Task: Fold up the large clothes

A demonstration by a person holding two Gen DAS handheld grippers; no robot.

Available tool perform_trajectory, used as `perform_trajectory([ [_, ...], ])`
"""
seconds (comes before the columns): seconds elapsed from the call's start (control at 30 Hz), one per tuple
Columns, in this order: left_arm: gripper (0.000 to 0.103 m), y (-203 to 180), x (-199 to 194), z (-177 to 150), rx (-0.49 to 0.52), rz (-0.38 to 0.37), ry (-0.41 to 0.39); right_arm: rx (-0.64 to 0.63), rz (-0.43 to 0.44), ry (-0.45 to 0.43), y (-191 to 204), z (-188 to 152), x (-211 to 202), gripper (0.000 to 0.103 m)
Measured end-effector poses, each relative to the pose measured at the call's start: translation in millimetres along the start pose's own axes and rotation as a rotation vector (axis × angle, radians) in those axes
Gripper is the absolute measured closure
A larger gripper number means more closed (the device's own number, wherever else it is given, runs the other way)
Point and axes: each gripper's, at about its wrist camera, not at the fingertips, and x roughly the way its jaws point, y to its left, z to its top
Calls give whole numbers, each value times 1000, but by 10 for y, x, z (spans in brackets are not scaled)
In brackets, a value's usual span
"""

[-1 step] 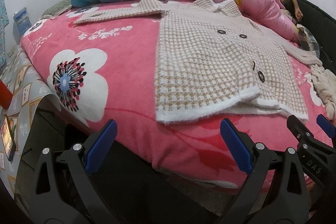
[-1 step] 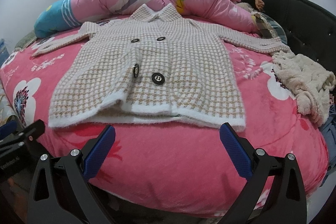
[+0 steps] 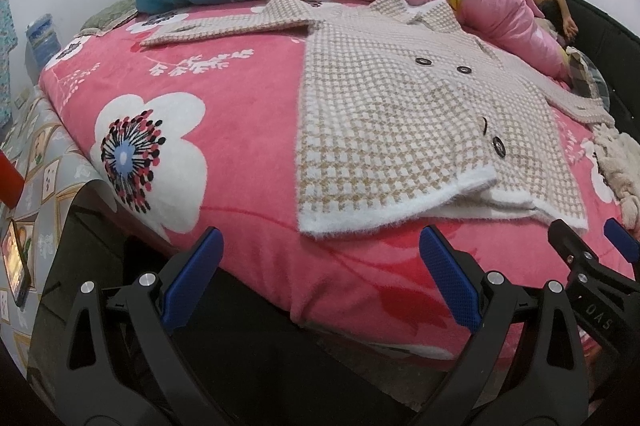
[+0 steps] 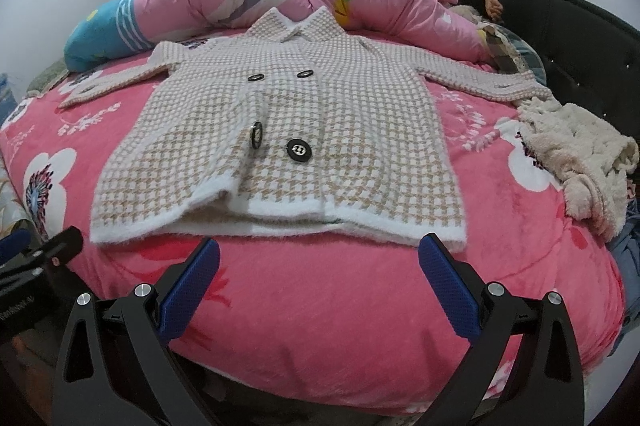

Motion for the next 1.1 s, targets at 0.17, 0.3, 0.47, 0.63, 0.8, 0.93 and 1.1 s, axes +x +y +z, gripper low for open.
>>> perform_trajectory([
  [0.17, 8, 14, 50, 76, 3, 17, -6, -1, -16, -10, -54, 54, 33, 6],
  [0.3, 8, 22, 106, 155, 8, 33, -8, 0, -27, -18, -102, 93, 66, 6],
  [0.47, 8, 3, 198, 268, 20, 46, -4, 2, -36, -18, -136, 139, 152, 6],
  [0.63, 8, -48, 364, 355, 35, 57, 15, -7, -43, -14, -152, 187, 259, 6],
  [0.8, 8, -110, 605, 405, 58, 64, 43, -9, -48, -1, -190, 243, 381, 6],
  [0.93, 8, -137, 828, 443, 76, 69, 55, 20, -56, 15, -370, 294, 537, 6],
  [1.1, 8, -130, 1160, 454, 90, 70, 122, 59, -89, 30, -725, 354, 744, 6],
])
